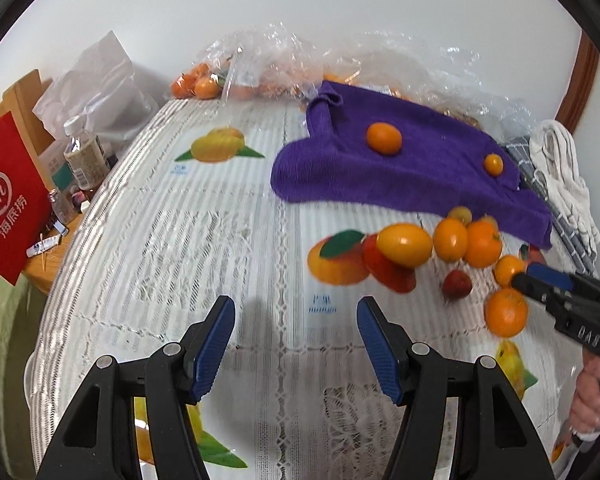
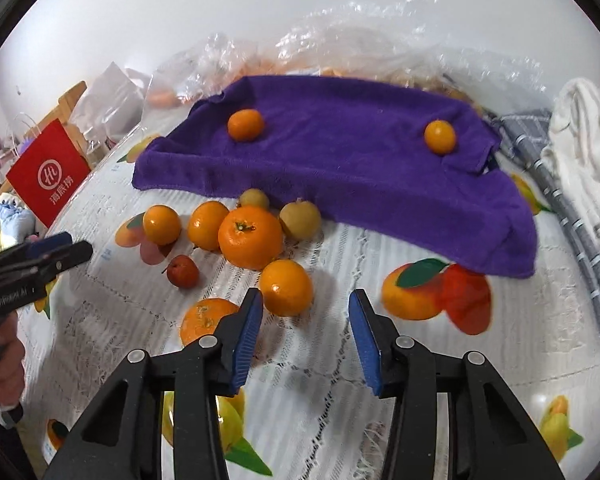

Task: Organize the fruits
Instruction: 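Move both open grippers back toward the remaining oranges, then grasp another orange with the right gripper while the left gripper grasps an oval orange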

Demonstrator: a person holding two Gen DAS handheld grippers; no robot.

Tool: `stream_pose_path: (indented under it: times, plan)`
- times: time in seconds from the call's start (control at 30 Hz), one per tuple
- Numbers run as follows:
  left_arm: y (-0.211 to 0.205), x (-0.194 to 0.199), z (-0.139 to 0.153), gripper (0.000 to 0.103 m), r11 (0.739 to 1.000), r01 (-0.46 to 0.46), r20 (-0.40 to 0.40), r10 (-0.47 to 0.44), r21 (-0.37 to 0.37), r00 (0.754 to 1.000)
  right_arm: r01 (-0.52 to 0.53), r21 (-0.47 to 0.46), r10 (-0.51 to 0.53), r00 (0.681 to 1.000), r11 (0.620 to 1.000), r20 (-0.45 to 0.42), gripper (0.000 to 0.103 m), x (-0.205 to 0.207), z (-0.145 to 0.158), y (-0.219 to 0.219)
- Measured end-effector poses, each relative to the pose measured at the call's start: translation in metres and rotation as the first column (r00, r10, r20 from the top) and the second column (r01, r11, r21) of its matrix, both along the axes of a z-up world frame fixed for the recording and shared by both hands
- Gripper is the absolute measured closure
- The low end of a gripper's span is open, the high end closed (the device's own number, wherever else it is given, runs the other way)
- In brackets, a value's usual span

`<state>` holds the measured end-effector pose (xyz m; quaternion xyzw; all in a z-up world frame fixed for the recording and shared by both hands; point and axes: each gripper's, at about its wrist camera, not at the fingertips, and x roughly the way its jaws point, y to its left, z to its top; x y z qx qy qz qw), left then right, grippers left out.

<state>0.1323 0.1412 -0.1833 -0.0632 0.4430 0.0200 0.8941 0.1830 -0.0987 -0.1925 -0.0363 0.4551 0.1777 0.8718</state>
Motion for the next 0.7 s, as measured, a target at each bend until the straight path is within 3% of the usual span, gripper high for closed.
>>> stream_pose_path:
  times: [0.2,0.33,0.47,0.7]
  plan:
    - [-0.004,-0.001,-0.011,0.042,1.000,0.009,-0.002,-0.009,0.014,1.000,-0.014,0.083,0.018,0.999,0.996,-0.050,0.058,0.016,-0.010,0.001]
    - [-0.007,-0.003,-0.014,0.042,0.999,0.009,0.015,-0.010,0.042,1.000,-0.048,0.114,0.053,0.998,0.992,-0.041,0.071,0.016,-0.010,0.003]
    - [-0.009,-0.005,-0.016,0.042,0.997,0.024,0.027,-0.026,0.073,0.999,-0.014,0.071,0.014,1.000,0.997,-0.001,0.071,0.010,-0.005,-0.012]
    - [0.001,-0.004,-0.013,0.040,1.000,0.012,0.006,-0.012,-0.008,1.000,0.081,-0.014,-0.080,0.995,0.997,0.056,0.071,0.007,0.001,-0.065]
